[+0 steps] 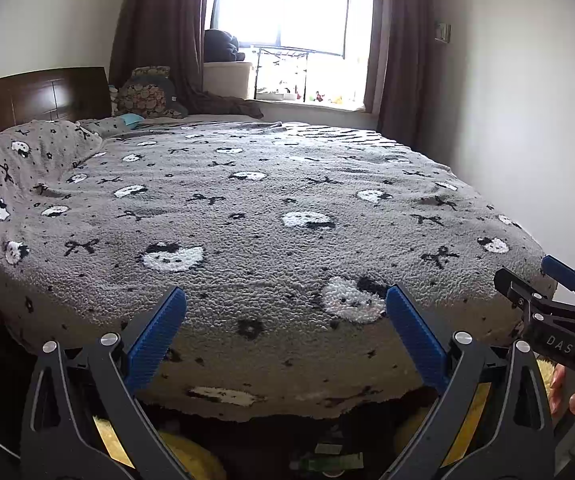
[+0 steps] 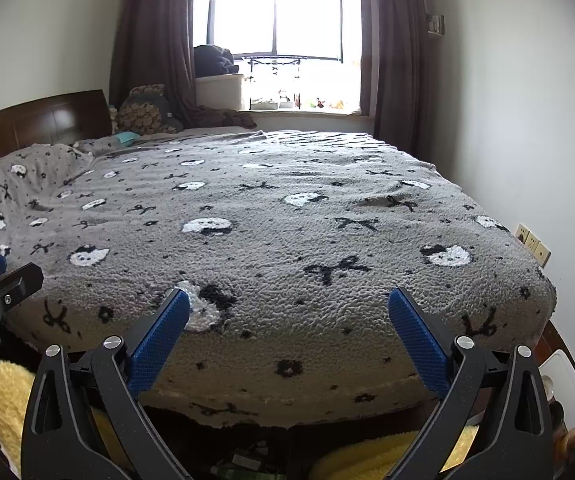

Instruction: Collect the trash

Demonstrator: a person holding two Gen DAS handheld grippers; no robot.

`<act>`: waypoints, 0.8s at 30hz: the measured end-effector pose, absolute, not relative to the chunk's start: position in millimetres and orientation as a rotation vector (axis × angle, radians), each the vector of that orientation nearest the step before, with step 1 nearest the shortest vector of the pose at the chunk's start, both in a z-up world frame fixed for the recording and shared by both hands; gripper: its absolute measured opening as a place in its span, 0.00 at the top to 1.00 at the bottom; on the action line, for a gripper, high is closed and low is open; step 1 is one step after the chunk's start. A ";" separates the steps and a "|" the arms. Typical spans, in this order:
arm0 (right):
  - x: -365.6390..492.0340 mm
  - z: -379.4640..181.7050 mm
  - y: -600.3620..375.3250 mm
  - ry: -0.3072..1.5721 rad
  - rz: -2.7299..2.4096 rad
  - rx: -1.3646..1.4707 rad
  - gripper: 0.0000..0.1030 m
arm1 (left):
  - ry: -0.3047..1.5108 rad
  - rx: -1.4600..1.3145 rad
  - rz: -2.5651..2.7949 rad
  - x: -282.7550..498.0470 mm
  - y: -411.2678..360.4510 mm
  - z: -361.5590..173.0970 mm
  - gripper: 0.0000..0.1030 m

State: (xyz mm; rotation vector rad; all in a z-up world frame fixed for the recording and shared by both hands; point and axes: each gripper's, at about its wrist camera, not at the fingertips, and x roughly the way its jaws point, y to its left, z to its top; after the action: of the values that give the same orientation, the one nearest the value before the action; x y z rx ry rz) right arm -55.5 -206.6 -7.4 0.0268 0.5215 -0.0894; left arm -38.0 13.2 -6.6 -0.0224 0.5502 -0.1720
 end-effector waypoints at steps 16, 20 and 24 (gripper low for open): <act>-55.9 -9.5 -208.7 0.528 -0.096 0.030 0.03 | 0.545 -0.012 -0.134 -42.7 10.9 -6.2 0.08; -56.1 -9.9 -211.6 0.527 -0.096 0.036 0.03 | 0.537 -0.006 -0.121 -43.8 11.1 -5.4 0.08; -56.4 -9.7 -211.7 0.528 -0.096 0.037 0.03 | 0.546 -0.016 -0.127 -42.5 11.9 -6.1 0.08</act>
State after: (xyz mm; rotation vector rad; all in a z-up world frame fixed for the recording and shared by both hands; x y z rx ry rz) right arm -56.4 -211.7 -9.7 0.0369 0.5278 -0.0958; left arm -42.5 11.9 -6.1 -0.0163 0.5459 -0.1272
